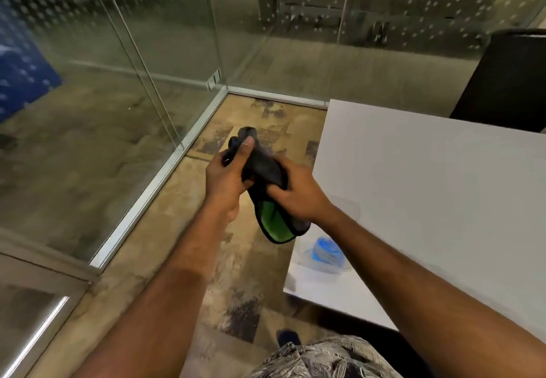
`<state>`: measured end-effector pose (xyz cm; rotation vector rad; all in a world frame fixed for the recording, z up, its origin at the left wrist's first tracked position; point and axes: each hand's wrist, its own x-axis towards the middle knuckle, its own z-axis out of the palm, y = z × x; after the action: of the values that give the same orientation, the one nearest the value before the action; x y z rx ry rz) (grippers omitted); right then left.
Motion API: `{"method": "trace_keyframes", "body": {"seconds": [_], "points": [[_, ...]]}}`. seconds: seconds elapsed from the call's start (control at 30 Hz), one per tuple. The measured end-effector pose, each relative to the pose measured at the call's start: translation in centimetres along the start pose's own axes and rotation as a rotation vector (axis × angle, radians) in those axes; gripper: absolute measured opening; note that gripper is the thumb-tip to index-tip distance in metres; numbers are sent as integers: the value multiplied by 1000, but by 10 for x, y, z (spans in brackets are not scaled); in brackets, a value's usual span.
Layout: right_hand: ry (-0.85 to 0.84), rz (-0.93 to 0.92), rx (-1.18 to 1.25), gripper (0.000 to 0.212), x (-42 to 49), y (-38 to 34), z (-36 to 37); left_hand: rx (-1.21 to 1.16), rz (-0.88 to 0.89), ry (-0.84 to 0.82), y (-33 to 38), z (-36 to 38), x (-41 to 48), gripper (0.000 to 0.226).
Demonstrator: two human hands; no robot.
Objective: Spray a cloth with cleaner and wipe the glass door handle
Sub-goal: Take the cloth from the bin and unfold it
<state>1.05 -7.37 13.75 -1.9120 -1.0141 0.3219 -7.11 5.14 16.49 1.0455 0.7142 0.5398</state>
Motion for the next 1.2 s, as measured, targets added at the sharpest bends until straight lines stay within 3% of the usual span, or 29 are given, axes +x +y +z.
{"method": "trace_keyframes", "body": {"seconds": [0.13, 0.3, 0.4, 0.5, 0.6, 0.73, 0.9, 1.0, 1.1, 1.17, 1.2], "points": [[11, 178, 299, 21, -13, -10, 27, 131, 90, 94, -11, -43, -14, 38], [-8, 343, 551, 16, -34, -16, 61, 441, 82, 248, -38, -101, -23, 64], [1, 441, 783, 12, -42, -19, 79, 349, -97, 153, -49, -129, -29, 74], [-40, 525, 959, 22, -51, -17, 92, 76, -276, -81, -56, -151, -39, 60], [-123, 467, 843, 33, -60, -14, 101, 24, -268, -91, -62, -167, -48, 46], [-71, 465, 631, 38, -63, -13, 113, -32, -236, -90, -66, -186, -56, 40], [8, 601, 864, 27, -59, -13, 125, -103, -185, -69, -63, -211, -60, 45], [59, 628, 952, 17, -56, -15, 128, -127, -258, -142, -62, -227, -63, 41], [-5, 517, 771, 21, -53, -18, 132, -92, -301, -159, -59, -230, -64, 34], [-54, 423, 616, 9, -53, -20, 137, -33, -249, -110, -56, -222, -65, 33], [-73, 383, 547, 16, -53, -22, 141, -10, -206, -82, -54, -215, -66, 36]]}}
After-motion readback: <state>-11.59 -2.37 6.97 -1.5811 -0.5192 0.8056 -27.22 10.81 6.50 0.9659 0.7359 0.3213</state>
